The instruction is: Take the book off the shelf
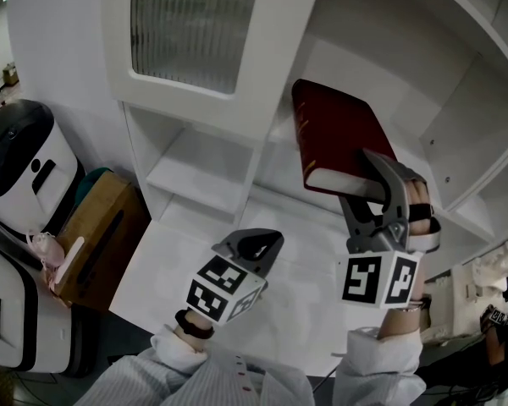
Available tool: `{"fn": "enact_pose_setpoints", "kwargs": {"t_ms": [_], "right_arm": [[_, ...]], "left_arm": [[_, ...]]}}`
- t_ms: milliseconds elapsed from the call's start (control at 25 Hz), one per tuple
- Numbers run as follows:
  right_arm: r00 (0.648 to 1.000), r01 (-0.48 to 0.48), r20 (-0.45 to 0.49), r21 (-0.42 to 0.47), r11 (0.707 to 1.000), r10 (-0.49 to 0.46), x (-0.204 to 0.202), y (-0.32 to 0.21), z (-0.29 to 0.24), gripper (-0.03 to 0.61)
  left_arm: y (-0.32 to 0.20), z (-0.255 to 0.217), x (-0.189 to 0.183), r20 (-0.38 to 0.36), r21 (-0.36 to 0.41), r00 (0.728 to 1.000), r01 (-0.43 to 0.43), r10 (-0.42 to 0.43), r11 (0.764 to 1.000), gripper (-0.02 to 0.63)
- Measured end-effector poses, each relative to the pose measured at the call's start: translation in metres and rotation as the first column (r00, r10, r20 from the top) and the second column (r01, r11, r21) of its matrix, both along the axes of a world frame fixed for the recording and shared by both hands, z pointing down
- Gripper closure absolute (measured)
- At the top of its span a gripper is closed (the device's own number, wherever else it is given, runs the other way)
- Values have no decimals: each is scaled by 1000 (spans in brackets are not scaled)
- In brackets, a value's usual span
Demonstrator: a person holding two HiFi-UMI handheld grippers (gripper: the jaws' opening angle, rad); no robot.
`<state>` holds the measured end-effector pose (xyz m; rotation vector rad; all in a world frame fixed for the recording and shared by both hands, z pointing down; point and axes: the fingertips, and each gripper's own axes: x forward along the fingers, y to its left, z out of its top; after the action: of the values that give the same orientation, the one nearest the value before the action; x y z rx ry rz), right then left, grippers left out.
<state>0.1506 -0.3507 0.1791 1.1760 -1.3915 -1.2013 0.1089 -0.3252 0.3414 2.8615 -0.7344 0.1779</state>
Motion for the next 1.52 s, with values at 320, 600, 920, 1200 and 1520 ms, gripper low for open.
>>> {"fn": "enact_pose_setpoints", "kwargs": {"t_ms": [320, 600, 920, 1200, 1520], "right_arm": [[1000, -7, -7, 20, 1000, 7, 2, 29, -4, 354], [1000, 18, 20, 37, 999, -19, 4, 62, -10, 359], [996, 80, 28, 32, 996, -81, 12, 104, -13, 360], [987, 155, 38, 31, 987, -156, 18, 148, -15, 360], [957, 258, 128, 25, 966, -259, 23, 198, -18, 360]], "left_arm": [[18, -9, 4, -6, 36, 1000, -3, 4, 999, 604], [42, -15, 8, 9, 54, 1000, 14, -15, 998, 604], [79, -20, 17, -5, 50, 997, 81, -81, 995, 604], [119, -24, 24, -6, 45, 988, 158, -157, 986, 604], [165, -28, 32, 3, 48, 972, 235, -235, 971, 604]]}}
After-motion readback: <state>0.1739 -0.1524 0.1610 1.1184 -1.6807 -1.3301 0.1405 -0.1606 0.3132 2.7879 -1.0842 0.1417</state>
